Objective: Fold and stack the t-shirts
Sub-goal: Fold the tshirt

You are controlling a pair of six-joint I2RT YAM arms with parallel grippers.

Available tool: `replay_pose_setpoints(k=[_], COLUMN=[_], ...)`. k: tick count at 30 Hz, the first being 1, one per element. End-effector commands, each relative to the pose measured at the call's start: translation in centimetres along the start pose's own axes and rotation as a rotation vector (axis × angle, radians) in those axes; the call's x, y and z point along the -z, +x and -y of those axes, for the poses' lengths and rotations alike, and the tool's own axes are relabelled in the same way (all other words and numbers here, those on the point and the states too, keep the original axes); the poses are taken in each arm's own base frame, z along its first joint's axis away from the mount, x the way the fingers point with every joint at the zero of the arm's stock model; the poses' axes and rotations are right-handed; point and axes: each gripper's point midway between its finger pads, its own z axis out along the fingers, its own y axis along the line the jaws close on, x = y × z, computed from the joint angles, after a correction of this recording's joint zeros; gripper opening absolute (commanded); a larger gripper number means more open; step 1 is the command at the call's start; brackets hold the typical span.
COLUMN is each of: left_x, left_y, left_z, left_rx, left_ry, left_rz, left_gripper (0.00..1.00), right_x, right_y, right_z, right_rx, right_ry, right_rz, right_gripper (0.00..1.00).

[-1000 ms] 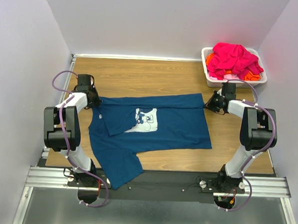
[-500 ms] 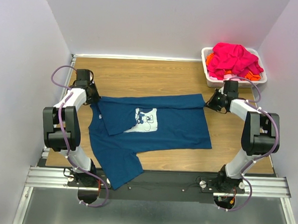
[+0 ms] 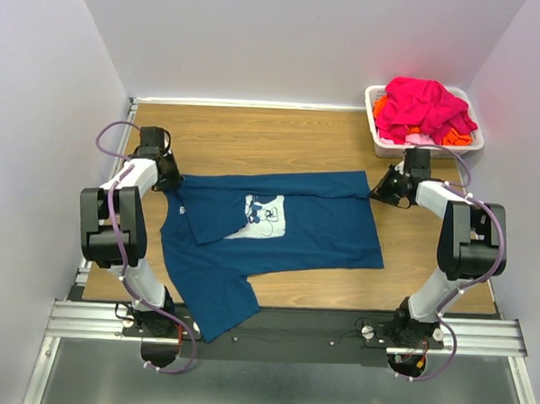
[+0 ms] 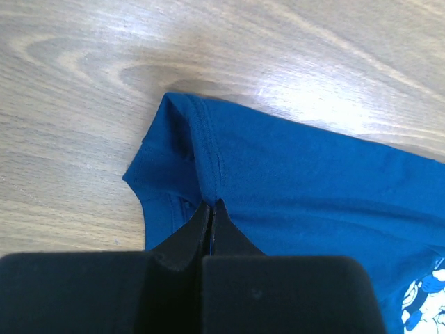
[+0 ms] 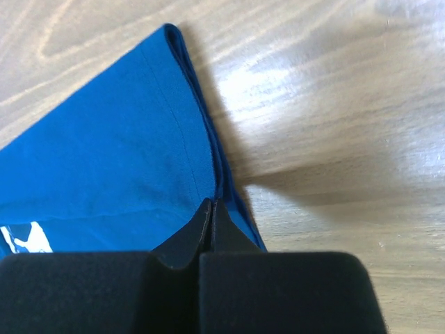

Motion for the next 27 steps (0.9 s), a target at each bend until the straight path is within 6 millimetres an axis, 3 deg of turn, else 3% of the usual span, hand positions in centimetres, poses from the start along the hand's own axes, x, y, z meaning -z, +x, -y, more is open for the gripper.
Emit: replay_pose_setpoints(k=[1,6,11,13,15,16,18,19,22,25,27], left_x=[-0.9,-1.2,0.0,0.9,1.7,2.7,3.8,4.8,6.3,6.7,6.9], left_y=[0.3,0.3,-0.3,-0.5,-0.6,-0.7,-0.3,0.0,1.7,5.6,6.9], left_z=[-1.1,-1.3,-1.0,-0.8,-0.5,-0.2,0.6,0.8,2.3,3.0,3.5], left_rx=[0.003,0.008,0.005,0.000,0.000,0.005,-0.005,-0.002,-0.031,-0.035,0.000], left_ry=[-0.033,-0.044,-0.028,-0.021,-0.011,-0.004,0.012,0.016,0.045,0.057,0.076], left_rz=[0.002,0.018,0.055,0.075,0.093,0.116,0.132,0.150,0.149,0.098,0.088], left_gripper=[0.00,0.04,0.35,0.41,0.51,0.63,0.74,0.78,0.79,0.77,0.72], right_x=[-0.5,-1.3,-0.9,-0.1,0.7,1.4,2.1,2.7,3.2,3.6,3.6], right_y=[2.0,2.7,2.2,1.3,0.7,0.1,-0.4,-0.4,0.2,3.1,5.0], right_z=[1.4,2.0,1.5,0.8,0.2,-0.5,-1.3,-2.7,-4.8,-10.6,-13.5], right_rx=[-0.040,-0.034,-0.019,-0.004,0.009,0.028,0.052,0.083,0.134,0.230,0.246], right_ry=[0.034,0.047,0.032,0.015,0.005,-0.002,-0.010,-0.028,-0.052,-0.179,-0.292], right_rz=[-0.059,-0.085,-0.073,-0.039,-0.013,0.014,0.043,0.058,0.070,0.030,-0.017], right_gripper=[0.01,0.03,0.20,0.34,0.39,0.41,0.44,0.44,0.44,0.44,0.44])
